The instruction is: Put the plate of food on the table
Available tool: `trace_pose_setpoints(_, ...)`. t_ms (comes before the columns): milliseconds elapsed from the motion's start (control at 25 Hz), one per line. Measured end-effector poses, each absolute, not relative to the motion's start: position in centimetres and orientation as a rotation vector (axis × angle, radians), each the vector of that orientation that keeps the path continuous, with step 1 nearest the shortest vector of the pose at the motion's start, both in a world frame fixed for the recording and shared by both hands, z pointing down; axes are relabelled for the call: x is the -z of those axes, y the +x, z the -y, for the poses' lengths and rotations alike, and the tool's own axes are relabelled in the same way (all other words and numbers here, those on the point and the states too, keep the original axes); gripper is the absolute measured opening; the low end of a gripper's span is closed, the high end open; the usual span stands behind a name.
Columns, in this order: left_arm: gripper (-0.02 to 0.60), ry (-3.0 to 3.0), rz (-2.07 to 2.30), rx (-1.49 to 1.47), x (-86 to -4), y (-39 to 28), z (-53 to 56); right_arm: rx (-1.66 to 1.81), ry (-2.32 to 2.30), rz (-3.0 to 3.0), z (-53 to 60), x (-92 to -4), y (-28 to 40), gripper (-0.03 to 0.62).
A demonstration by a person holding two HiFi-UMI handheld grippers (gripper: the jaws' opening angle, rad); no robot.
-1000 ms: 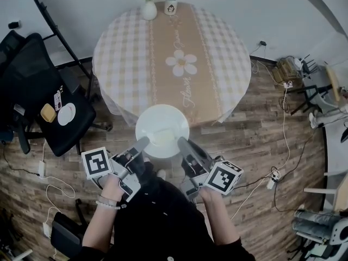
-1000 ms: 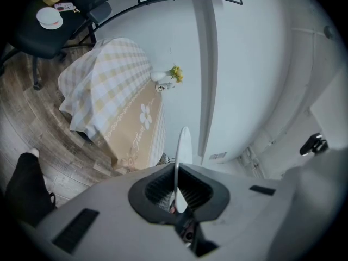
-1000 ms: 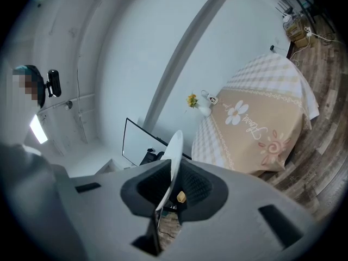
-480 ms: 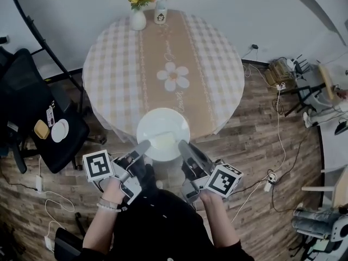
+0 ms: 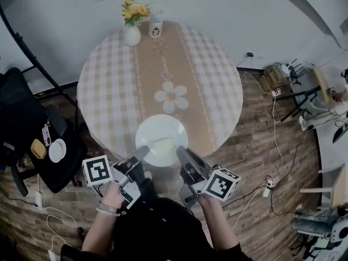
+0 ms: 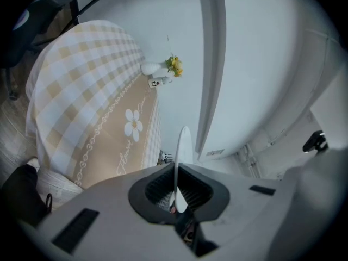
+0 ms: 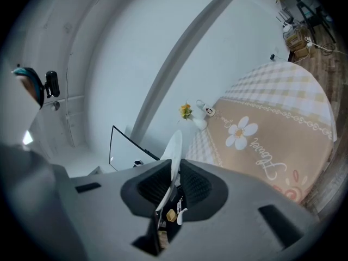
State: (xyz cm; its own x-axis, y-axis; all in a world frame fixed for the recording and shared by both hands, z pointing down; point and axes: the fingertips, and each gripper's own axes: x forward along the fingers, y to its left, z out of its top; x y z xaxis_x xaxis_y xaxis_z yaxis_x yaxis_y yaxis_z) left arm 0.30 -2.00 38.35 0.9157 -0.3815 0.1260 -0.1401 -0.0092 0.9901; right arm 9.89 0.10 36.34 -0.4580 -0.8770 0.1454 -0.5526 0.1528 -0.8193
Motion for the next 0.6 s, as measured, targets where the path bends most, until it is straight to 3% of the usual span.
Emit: trace_pose_setpoints(600,0.008,1.593,0.374,0.156,-38.6,-0.3,8.5,1.216,-1.427,-1.996,5.8,-36.9,9.0,0.029)
